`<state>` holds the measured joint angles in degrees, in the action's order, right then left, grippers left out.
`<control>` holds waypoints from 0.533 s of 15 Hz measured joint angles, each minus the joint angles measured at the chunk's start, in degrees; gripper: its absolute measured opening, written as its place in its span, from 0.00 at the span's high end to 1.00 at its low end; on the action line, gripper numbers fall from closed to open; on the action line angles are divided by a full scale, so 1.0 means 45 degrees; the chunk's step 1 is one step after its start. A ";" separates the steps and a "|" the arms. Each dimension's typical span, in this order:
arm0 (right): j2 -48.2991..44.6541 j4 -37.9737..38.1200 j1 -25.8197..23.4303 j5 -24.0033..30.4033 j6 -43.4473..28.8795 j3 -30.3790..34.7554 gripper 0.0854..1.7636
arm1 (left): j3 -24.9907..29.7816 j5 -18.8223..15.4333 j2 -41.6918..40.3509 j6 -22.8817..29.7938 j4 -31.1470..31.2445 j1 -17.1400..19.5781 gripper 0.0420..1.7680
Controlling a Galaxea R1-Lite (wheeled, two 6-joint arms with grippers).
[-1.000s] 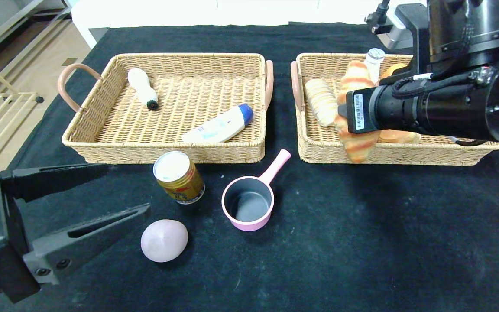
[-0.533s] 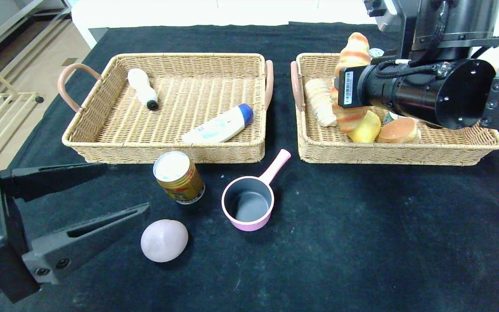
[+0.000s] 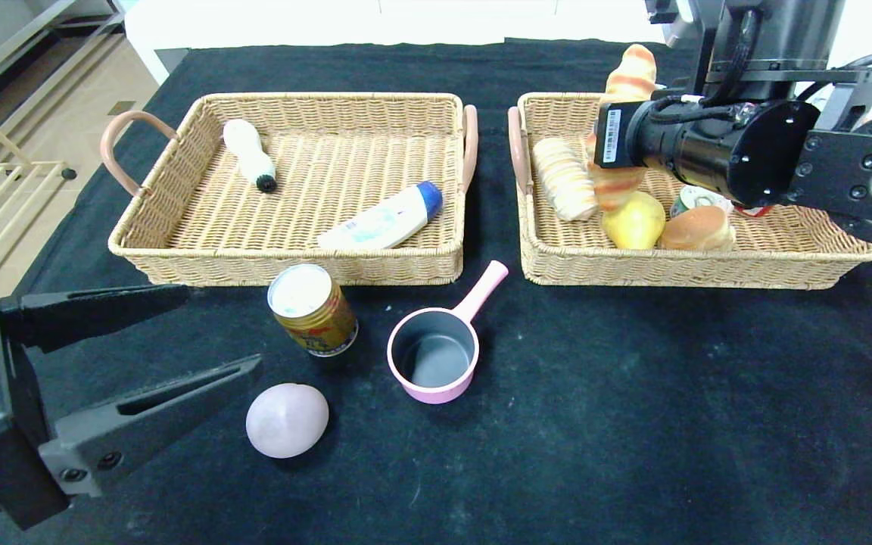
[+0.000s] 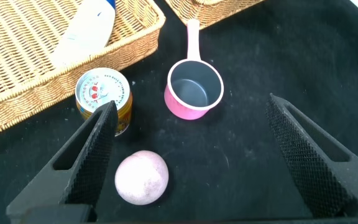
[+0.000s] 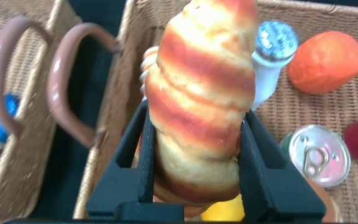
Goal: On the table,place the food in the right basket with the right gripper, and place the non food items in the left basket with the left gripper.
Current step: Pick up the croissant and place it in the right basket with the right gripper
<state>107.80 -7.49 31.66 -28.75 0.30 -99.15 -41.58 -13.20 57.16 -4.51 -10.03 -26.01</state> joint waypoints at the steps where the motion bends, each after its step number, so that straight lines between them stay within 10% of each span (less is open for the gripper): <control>1: 0.0111 -0.0024 -0.0108 0.0008 -0.0019 -0.0068 0.57 | 0.0000 0.0003 0.0000 -0.0005 0.0000 0.0000 0.03; 8: 0.0360 -0.0008 -0.0433 0.0209 -0.0033 -0.0179 0.33 | 0.0000 0.0003 -0.0005 -0.0005 0.0000 -0.0005 0.03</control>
<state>109.42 -7.52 29.71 -27.81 0.16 -99.95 -41.58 -13.19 57.14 -4.53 -10.03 -26.04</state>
